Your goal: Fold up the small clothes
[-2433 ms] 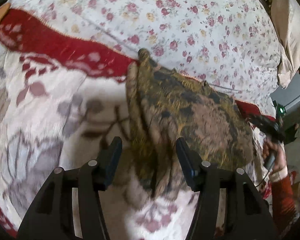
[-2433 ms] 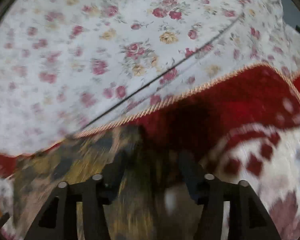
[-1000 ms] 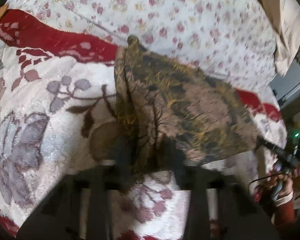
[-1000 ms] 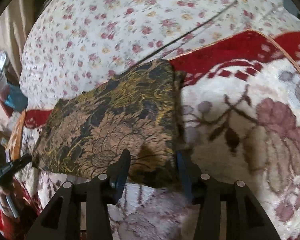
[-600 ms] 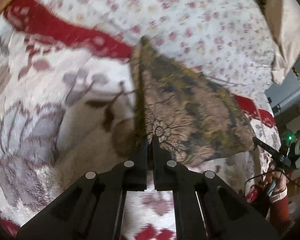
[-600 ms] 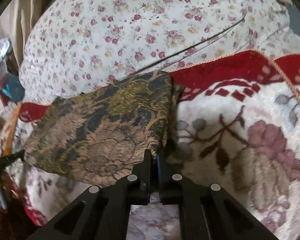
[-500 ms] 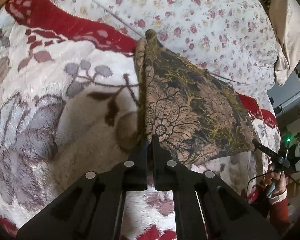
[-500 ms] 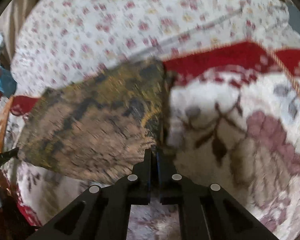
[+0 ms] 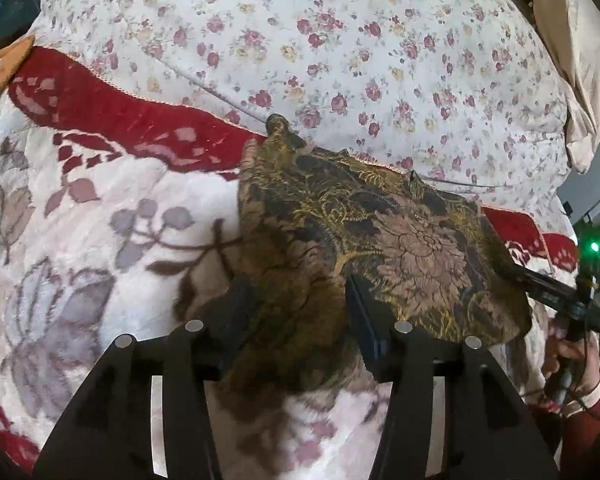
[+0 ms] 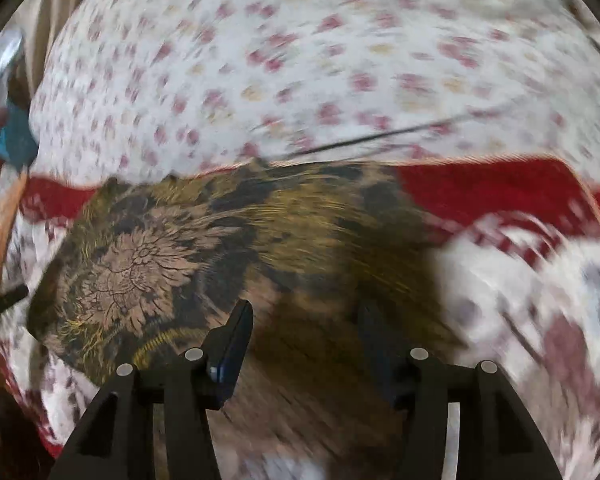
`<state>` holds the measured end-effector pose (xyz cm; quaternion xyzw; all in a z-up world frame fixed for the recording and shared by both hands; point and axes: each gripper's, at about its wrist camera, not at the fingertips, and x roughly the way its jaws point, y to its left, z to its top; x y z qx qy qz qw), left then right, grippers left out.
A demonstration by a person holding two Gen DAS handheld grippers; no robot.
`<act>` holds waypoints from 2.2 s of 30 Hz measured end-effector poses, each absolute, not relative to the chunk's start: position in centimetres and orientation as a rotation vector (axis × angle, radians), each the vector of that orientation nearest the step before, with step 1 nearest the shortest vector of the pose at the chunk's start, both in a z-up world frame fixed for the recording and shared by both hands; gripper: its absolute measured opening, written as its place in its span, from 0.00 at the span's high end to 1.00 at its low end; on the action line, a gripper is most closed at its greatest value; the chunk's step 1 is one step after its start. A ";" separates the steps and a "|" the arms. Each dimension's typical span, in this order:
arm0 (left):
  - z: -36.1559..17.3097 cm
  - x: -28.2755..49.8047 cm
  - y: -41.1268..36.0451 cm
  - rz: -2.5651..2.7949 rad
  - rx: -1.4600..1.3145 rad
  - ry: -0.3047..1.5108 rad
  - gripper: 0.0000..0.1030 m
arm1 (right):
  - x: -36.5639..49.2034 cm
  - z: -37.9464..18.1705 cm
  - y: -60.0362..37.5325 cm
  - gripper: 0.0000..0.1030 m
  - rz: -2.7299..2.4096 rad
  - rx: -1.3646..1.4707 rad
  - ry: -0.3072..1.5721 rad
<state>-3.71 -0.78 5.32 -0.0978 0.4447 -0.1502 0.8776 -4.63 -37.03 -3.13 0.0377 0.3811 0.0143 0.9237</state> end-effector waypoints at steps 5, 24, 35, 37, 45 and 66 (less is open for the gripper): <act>2.9 -2.2 -2.1 -0.258 -0.143 0.941 0.52 | 1.5 -4.8 -34.1 0.49 0.021 -0.006 0.839; 0.9 -1.2 -2.1 -0.277 -0.129 0.943 0.44 | 9.7 -4.3 -33.3 0.42 -0.054 -0.051 0.864; 1.0 -1.3 -2.4 -0.261 -0.103 0.933 0.44 | 4.9 -3.2 -28.9 0.40 0.078 -0.073 0.857; 1.0 -1.3 -2.5 -0.258 -0.094 0.930 0.43 | 4.7 -4.2 -28.7 0.38 0.066 -0.064 0.859; 1.1 -1.3 -2.8 -0.254 -0.084 0.930 0.43 | 4.8 -5.9 -29.8 0.26 0.067 0.010 0.835; 1.7 -0.9 -0.4 -0.271 -0.204 0.953 0.42 | 11.3 -4.0 -16.6 0.25 0.236 -0.162 0.850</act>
